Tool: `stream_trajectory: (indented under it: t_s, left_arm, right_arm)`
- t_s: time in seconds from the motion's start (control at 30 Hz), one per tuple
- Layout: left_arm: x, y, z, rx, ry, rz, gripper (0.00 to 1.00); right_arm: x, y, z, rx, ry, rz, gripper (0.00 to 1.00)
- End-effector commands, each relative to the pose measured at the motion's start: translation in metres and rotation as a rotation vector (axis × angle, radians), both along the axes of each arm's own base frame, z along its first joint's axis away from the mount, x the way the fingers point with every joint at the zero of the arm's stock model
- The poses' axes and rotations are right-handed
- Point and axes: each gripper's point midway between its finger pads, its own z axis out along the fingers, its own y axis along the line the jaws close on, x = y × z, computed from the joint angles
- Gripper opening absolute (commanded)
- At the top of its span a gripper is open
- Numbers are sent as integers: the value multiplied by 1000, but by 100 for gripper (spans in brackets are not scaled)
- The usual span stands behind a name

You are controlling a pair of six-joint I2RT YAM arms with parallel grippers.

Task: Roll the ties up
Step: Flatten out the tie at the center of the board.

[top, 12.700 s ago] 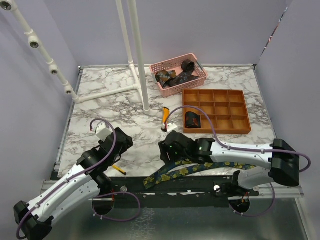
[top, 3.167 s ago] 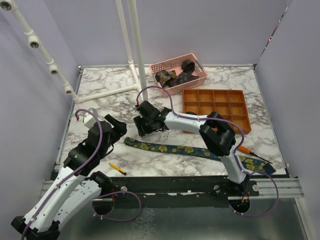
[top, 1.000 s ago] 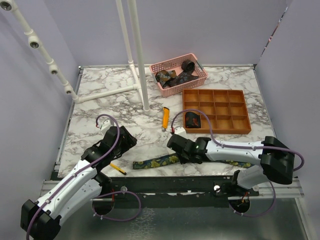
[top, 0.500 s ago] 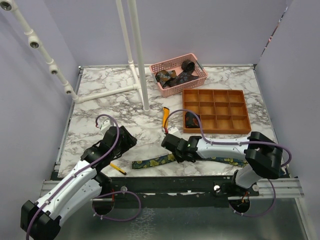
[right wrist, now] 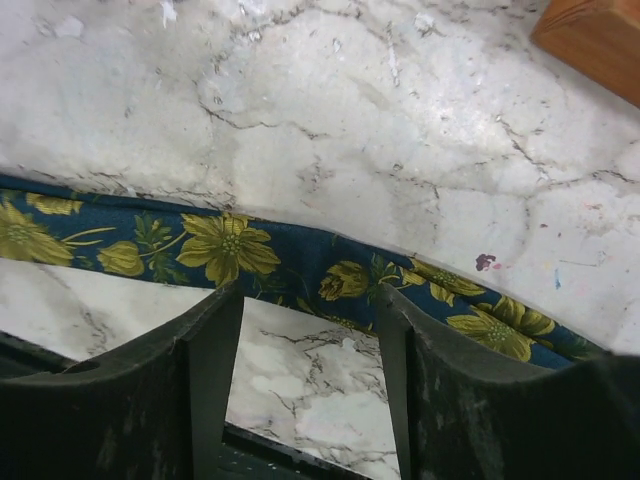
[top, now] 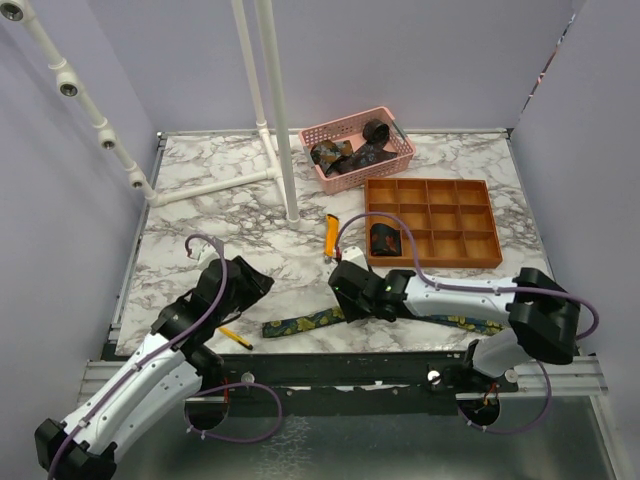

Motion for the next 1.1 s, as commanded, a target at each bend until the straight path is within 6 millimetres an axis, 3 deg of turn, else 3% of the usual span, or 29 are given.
stream_trajectory:
  t_s: [0.0, 0.17, 0.4, 0.7, 1.07]
  left_arm:
    - [-19, -23, -6, -38, 70, -104, 30]
    - [-36, -43, -16, 18, 86, -158, 0]
    - [-58, -46, -53, 46, 182, -158, 0]
    - [-58, -3, -61, 149, 194, -2, 0]
    - [-63, 15, -94, 247, 247, 48, 0]
  right_arm:
    - [4, 4, 17, 161, -1, -80, 60]
    - [4, 11, 20, 328, 50, -117, 58]
    - [-3, 34, 23, 439, 109, -79, 54]
    - [-7, 35, 19, 442, 120, -57, 53]
    - [-9, 39, 18, 436, 130, -32, 53]
